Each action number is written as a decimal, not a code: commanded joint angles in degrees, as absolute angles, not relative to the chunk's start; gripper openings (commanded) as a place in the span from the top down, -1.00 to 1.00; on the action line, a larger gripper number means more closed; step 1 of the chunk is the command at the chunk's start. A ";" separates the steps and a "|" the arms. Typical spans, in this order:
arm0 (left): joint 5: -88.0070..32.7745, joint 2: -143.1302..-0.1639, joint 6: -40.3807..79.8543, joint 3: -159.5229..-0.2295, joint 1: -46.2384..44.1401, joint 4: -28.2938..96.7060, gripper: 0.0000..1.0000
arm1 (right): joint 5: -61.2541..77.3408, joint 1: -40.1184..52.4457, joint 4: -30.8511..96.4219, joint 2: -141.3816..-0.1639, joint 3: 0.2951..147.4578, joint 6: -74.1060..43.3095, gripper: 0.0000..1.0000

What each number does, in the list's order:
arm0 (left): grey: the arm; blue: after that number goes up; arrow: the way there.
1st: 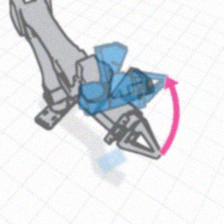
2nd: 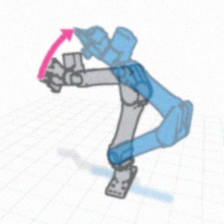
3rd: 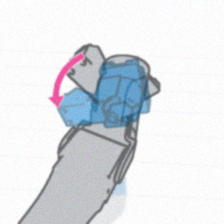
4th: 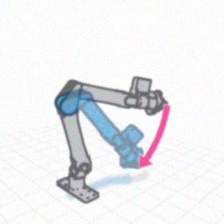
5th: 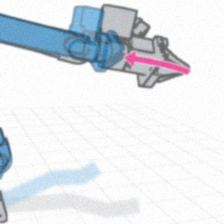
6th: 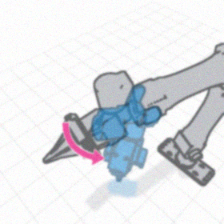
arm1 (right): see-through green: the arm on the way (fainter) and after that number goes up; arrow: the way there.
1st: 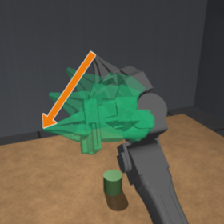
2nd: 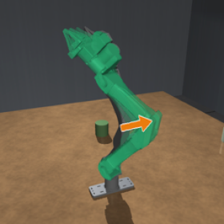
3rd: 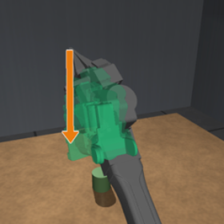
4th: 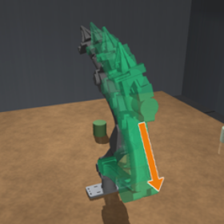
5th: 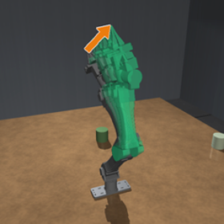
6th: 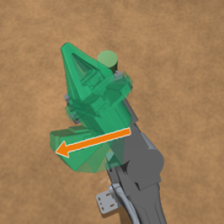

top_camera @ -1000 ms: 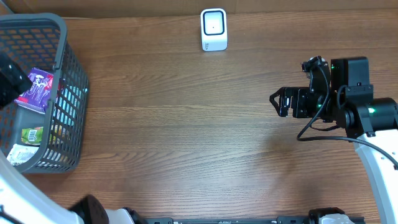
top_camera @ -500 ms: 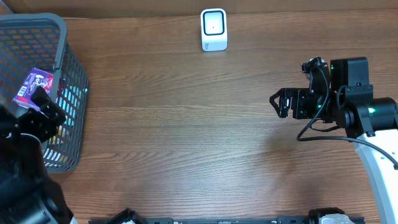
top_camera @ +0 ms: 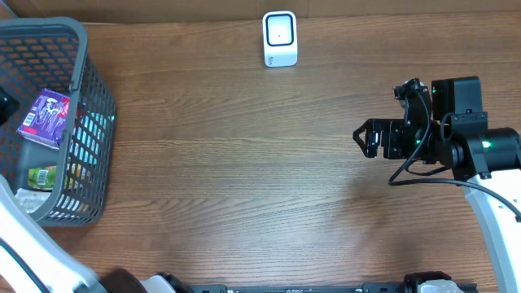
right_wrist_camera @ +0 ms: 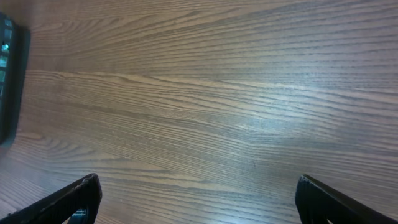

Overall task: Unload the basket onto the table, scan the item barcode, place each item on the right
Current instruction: 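Grasp the purple chocolate box in the basket with the left gripper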

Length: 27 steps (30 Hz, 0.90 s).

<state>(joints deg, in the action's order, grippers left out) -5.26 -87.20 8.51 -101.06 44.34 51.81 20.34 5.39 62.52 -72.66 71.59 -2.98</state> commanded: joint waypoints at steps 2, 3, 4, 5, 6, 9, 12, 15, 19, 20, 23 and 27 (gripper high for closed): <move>-9.32 -95.42 5.89 -102.83 43.66 49.45 -0.93 | 20.69 5.52 62.76 -72.47 72.77 -2.72 -1.00; -10.13 -97.21 4.43 -102.83 43.33 49.43 -0.89 | 20.69 5.52 62.83 -72.47 72.77 -2.72 -1.00; -10.13 -98.80 3.55 -102.83 43.03 49.45 -0.88 | 20.69 5.52 62.87 -72.47 72.77 -2.72 -1.00; -10.09 -100.36 2.57 -102.83 42.65 49.47 -0.88 | 20.69 5.52 62.85 -72.47 72.77 -2.72 -1.00; -10.00 -101.58 1.50 -102.80 42.35 49.50 -0.88 | 20.67 5.52 62.85 -72.47 72.77 -2.72 -1.00; -9.87 -105.54 -2.52 -102.80 41.58 49.28 -0.91 | 20.69 5.52 62.70 -72.47 72.77 -2.72 -1.00; -9.87 -109.58 -7.18 -102.80 40.82 48.58 -0.93 | 20.69 5.52 62.50 -72.47 72.77 -2.74 -1.00; -9.93 -113.91 -8.38 -102.80 40.25 46.50 -1.00 | 20.67 5.52 62.50 -72.47 72.77 -2.74 -1.00; -9.69 -118.34 -11.97 -102.80 39.29 45.17 -1.00 | 20.67 5.52 62.50 -72.47 72.77 -2.74 -1.00; -9.15 -119.04 -12.67 -102.80 39.00 44.91 -0.99 | 20.67 5.52 62.50 -72.47 72.77 -2.74 -1.00; -4.73 -121.34 -12.95 -102.80 37.65 44.12 -1.00 | 20.67 5.52 62.22 -72.47 72.77 -2.76 -1.00; 1.23 -123.81 -12.91 -102.80 35.55 43.22 -0.99 | 20.67 5.52 61.84 -72.47 72.77 -2.76 -1.00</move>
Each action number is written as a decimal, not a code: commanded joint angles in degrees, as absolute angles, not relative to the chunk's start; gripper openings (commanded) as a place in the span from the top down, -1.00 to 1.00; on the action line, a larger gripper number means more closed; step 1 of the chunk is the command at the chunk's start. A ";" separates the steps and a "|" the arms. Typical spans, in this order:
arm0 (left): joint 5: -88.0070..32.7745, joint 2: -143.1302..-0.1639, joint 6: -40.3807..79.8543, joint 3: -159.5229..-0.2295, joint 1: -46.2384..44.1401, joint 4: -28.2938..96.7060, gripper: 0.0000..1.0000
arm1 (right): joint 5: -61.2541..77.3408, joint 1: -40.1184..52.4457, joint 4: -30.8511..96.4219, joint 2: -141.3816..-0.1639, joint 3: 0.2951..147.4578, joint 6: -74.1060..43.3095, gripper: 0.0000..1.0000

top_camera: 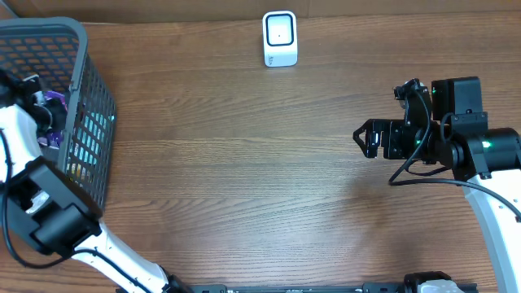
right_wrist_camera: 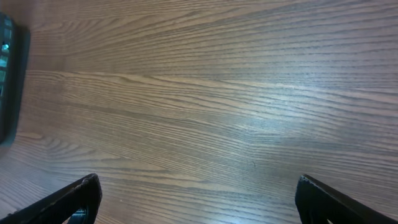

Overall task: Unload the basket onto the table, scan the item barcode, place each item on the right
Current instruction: 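Grasp the purple chocolate box in the basket with the left gripper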

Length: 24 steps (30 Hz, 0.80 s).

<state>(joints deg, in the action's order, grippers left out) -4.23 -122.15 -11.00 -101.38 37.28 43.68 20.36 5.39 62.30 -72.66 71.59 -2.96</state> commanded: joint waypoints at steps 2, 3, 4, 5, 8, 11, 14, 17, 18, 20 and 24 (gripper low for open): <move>4.32 -124.86 -12.86 -102.80 34.63 42.92 -0.93 | 20.69 5.52 61.84 -72.47 72.77 -2.79 -1.00; 6.00 -125.32 -12.78 -102.80 34.20 42.68 -0.91 | 20.69 5.52 61.87 -72.47 72.77 -2.79 -1.00; 7.29 -125.75 -12.67 -102.80 33.95 42.52 -0.89 | 20.69 5.52 61.87 -72.47 72.77 -2.83 -1.00; 8.62 -126.21 -12.64 -102.80 33.67 42.35 -0.83 | 20.67 5.52 61.87 -72.47 72.77 -2.83 -1.00; 11.29 -127.98 -11.84 -102.74 33.41 42.35 -0.79 | 20.67 5.52 61.84 -72.47 72.77 -2.83 -1.00; 11.25 -129.36 -11.27 -102.74 33.41 43.20 -0.48 | 20.67 5.52 61.82 -72.47 72.77 -2.83 -1.00; 10.94 -130.58 -11.11 -102.74 33.34 44.49 0.72 | 20.69 5.52 61.84 -72.47 72.77 -2.98 -1.00; 10.92 -130.69 -8.27 -102.76 33.34 45.23 0.91 | 20.69 5.52 61.84 -72.47 72.77 -2.98 -1.00; 10.92 -130.47 -7.51 -102.78 33.34 45.41 0.92 | 20.67 5.52 61.84 -72.47 72.77 -2.96 -1.00; 10.92 -129.88 -5.85 -103.15 33.34 46.33 0.92 | 20.67 5.52 61.84 -72.47 72.77 -2.98 -1.00; 10.87 -127.31 -2.09 -106.39 33.47 49.50 0.91 | 20.69 5.52 61.87 -72.47 72.77 -2.98 -1.00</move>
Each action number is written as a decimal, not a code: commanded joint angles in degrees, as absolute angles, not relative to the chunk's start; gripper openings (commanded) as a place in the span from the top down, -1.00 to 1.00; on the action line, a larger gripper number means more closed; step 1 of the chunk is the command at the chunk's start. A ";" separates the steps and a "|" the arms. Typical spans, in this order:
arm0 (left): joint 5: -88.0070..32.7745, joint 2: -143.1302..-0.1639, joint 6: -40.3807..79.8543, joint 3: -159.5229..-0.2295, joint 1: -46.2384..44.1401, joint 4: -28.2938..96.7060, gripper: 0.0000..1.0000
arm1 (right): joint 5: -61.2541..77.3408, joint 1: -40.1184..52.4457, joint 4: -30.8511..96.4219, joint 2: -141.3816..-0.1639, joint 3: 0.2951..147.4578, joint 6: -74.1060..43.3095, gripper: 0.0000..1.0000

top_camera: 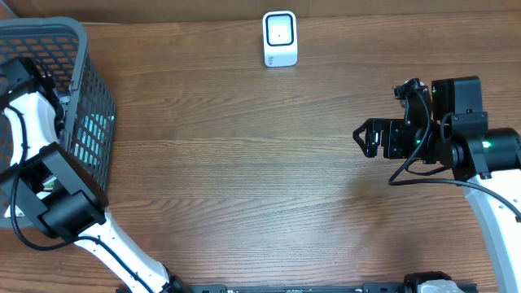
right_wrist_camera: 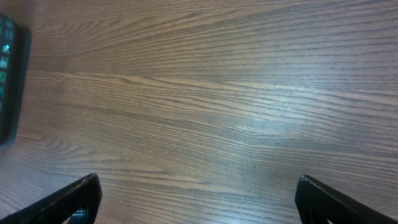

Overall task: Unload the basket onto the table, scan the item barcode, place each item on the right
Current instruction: 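Grasp the purple chocolate box in the basket with the left gripper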

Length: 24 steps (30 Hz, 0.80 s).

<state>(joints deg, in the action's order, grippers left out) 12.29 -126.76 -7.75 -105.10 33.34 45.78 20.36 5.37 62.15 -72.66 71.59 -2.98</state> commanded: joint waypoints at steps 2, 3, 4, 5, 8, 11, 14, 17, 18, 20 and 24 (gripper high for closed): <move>10.81 -125.36 0.01 -109.62 33.45 51.90 0.92 | 20.69 5.52 61.87 -72.47 72.77 -2.98 -1.00; 10.59 -124.42 0.75 -111.15 33.45 52.99 0.92 | 20.69 5.52 61.84 -72.47 72.77 -2.98 -1.00; 10.02 -123.22 1.39 -113.08 33.45 54.37 0.92 | 20.67 5.52 61.84 -72.47 72.77 -2.96 -1.00; 9.17 -121.89 1.52 -115.02 33.45 55.66 0.92 | 20.69 5.52 61.84 -72.47 72.77 -2.98 -1.00; 8.97 -117.51 1.45 -120.31 33.45 58.89 0.92 | 20.69 5.52 62.06 -72.47 72.77 -2.98 -1.00; 8.91 -112.51 1.52 -123.83 33.41 61.17 0.92 | 20.69 5.52 62.35 -72.47 72.77 -2.98 -1.00; 7.73 -106.67 1.52 -124.88 33.30 62.41 0.92 | 20.69 5.52 62.26 -72.47 72.77 -2.96 -1.00; 7.44 -101.67 1.50 -124.88 33.30 63.02 0.92 | 20.69 5.52 62.04 -72.47 72.77 -2.96 -1.00; 7.44 -100.47 1.48 -124.88 33.30 63.02 0.92 | 20.69 5.52 61.93 -72.47 72.77 -2.96 -1.00; 7.44 -99.31 1.48 -124.88 33.30 63.29 0.92 | 20.69 5.52 61.84 -72.47 72.77 -2.96 -1.00; 6.26 -100.03 2.24 -124.36 33.56 65.95 -0.24 | 20.67 5.52 61.84 -72.47 72.77 -2.94 -1.00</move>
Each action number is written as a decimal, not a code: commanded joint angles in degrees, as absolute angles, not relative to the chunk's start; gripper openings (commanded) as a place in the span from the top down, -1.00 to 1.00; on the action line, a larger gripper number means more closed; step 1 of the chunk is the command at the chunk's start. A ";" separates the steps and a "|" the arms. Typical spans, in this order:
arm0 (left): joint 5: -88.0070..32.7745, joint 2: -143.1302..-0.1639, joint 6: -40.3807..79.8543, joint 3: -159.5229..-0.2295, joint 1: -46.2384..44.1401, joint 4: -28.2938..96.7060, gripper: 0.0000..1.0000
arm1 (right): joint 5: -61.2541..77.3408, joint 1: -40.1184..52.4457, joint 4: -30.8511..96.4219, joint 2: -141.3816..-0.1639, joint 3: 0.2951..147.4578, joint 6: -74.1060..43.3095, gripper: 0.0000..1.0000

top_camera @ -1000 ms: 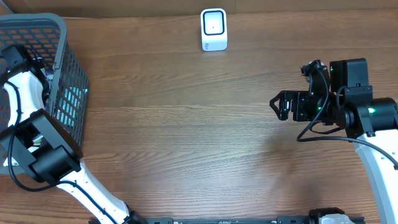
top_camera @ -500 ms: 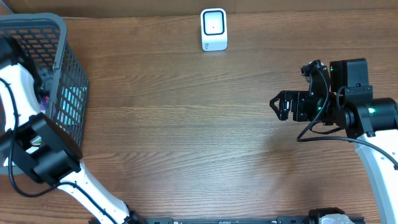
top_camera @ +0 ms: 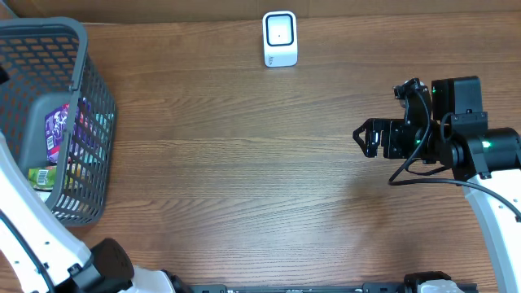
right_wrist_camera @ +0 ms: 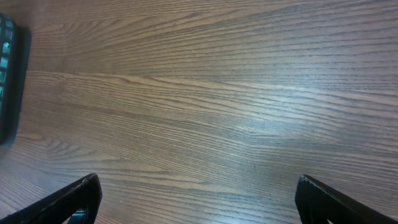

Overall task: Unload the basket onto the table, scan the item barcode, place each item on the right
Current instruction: 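Grasp the purple chocolate box in the basket with the left gripper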

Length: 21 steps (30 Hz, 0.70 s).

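A purple packet [top_camera: 55, 130] lies inside the grey mesh basket [top_camera: 81, 49] at the table's left end, against its right wall. The white barcode scanner [top_camera: 280, 38] stands at the far edge, near the middle. My right gripper [top_camera: 362, 139] hovers over bare wood on the right side, far from both; in the right wrist view the gripper [right_wrist_camera: 198, 208] is open wide with nothing between its fingers [right_wrist_camera: 81, 198]. Of the left arm only a white link [top_camera: 32, 220] shows at the lower left; its gripper is out of view.
A green packet [top_camera: 41, 176] and other items lie lower in the basket. The basket's dark edge [right_wrist_camera: 7, 81] shows at the left of the right wrist view. The wooden table [top_camera: 244, 179] spreads between basket and right arm.
The left arm, which reached over the basket's left rim, has left the basket; only its link shows at the lower left. The purple packet is visible again inside. The right arm has not moved.
First the purple packet showed large at the basket's left side. Then the left arm was over the basket with its end at the packet, then over the left rim hiding it. Now the arm is out and the packet lies against the right wall. The right gripper stayed open and still.
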<state>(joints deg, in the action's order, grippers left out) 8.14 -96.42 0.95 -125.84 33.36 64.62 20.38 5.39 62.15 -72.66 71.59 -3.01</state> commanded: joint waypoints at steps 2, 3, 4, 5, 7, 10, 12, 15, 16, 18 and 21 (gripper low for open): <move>5.65 -101.16 3.84 -123.35 33.91 66.48 -1.00 | 20.67 5.52 61.84 -72.47 72.77 -2.94 -1.00; 4.80 -102.10 4.56 -122.74 34.28 66.50 -0.99 | 20.67 5.52 61.84 -72.47 72.77 -2.94 -1.00; 3.57 -103.13 4.56 -122.28 34.46 66.43 -1.00 | 20.64 5.52 61.84 -72.47 72.77 -2.94 -1.00; 2.31 -104.03 4.56 -121.99 34.68 66.46 -1.00 | 20.67 5.52 61.84 -72.47 72.77 -2.94 -1.00; -0.51 -106.74 4.54 -121.60 35.18 66.48 -0.99 | 20.67 5.52 61.87 -72.47 72.77 -2.94 -1.00; -2.61 -110.59 4.51 -121.60 35.88 66.76 -0.99 | 20.67 5.52 61.87 -72.47 72.77 -2.94 -1.00; -2.90 -113.43 4.67 -121.60 36.38 66.65 -0.99 | 20.67 5.52 61.84 -72.47 72.77 -2.94 -1.00; -4.21 -117.01 5.08 -121.60 37.12 65.98 -0.99 | 20.64 5.52 61.84 -72.47 72.77 -2.94 -1.00; -4.86 -118.17 4.73 -121.60 37.34 65.71 -1.00 | 20.64 5.52 61.84 -72.47 72.77 -2.94 -1.00; -8.03 -121.56 1.91 -121.60 37.58 64.47 -1.00 | 20.64 5.52 61.82 -72.47 72.77 -2.72 -1.00; -12.03 -125.23 -0.97 -121.60 37.56 63.29 -1.00 | 20.64 5.52 61.82 -72.47 72.77 -2.74 -1.00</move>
